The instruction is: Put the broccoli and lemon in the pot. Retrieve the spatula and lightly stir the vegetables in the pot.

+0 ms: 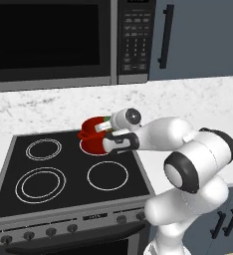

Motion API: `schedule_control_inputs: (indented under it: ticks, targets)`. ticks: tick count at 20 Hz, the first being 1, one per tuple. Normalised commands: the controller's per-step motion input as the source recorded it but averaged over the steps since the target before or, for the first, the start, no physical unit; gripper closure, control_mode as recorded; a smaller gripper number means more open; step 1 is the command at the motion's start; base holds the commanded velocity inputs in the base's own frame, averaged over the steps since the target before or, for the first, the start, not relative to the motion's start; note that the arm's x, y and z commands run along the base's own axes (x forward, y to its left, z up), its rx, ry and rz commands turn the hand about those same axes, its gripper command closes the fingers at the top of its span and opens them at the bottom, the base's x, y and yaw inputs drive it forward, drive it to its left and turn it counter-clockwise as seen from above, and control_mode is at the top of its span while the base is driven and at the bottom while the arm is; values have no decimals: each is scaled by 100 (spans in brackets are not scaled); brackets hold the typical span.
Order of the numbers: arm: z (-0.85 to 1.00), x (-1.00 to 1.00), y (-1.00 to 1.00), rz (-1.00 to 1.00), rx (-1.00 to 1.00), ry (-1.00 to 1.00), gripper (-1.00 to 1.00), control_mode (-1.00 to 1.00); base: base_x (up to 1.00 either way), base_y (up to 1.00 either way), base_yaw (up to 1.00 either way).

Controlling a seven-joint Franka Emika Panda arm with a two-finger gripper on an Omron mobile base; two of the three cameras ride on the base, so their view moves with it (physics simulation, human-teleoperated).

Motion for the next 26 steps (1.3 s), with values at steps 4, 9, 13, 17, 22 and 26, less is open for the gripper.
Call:
schedule_control_inputs:
  ticks: [4,9,13,17,22,26]
  targets:
    - [-7,44,8,-4,1,3,100,-100,0,0,0]
    - [-21,38,20,-4,1,14,100,-100,0,0,0]
    - [-29,24,21,-5,0,17,100,-100,0,0,0]
    - [-23,22,17,-4,0,11,100,-100,0,0,0]
    - [-18,37,15,-3,0,7,100,-100,0,0,0]
    - [-26,38,8,-4,0,13,100,-100,0,0,0]
